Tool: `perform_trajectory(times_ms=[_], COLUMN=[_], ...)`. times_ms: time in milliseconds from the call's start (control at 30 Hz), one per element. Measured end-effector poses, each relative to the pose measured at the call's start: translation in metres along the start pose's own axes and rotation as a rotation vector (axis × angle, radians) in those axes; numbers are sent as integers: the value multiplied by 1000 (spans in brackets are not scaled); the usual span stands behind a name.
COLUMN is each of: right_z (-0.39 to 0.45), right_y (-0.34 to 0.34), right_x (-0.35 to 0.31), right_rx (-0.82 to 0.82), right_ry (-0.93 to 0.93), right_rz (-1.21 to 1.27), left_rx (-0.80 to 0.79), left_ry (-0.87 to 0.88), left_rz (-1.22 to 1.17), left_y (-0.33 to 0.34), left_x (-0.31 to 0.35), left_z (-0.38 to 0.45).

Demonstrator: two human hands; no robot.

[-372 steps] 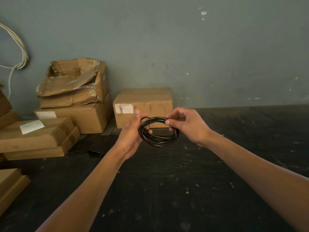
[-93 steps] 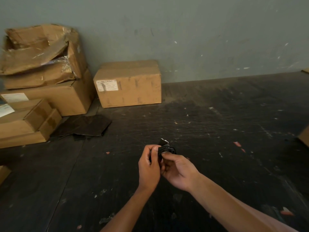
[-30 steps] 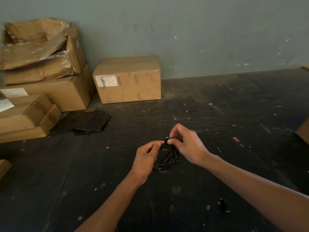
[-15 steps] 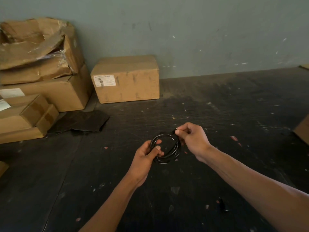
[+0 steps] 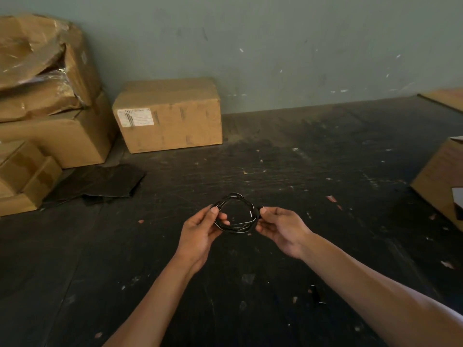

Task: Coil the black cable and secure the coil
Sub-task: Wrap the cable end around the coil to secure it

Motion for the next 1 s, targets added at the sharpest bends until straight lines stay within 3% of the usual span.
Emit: perform_trajectory(times_ms=[233, 467, 567, 667, 733, 867, 1000], right_z=[-1, -6, -14, -24, -26, -22, -14], right_y=[-31, -83, -100, -105, -104, -103, -90], right_x=[5, -14, -13, -6, 0, 8, 7], right_rx=[-75, -17, 9, 84, 96, 48, -65], right_ry=[49, -94, 117, 374, 443, 438, 343], right_rz=[-303, -1326, -1678, -1681, -1628, -1671, -1540], left_rx=[62, 34, 4, -9, 3, 18, 13], left_ry=[-56, -85, -127, -145, -161, -154, -145], left_rz=[-36, 130, 166, 206, 243, 310, 397], left_y=[10, 5, 0, -5, -9, -18, -23], left_x=[0, -1, -7, -14, -19, -23, -25], left_z=[3, 4, 3, 1, 1, 2, 2])
Point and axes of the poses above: each hand's wrist, its own z-axis towards the middle knuckle, its own y-axis out of the palm, x = y × z, the point moved 1 cm from there along z, towards the middle knuckle, and after that the axes turned 15 degrees about z, right-handed, at the moved point
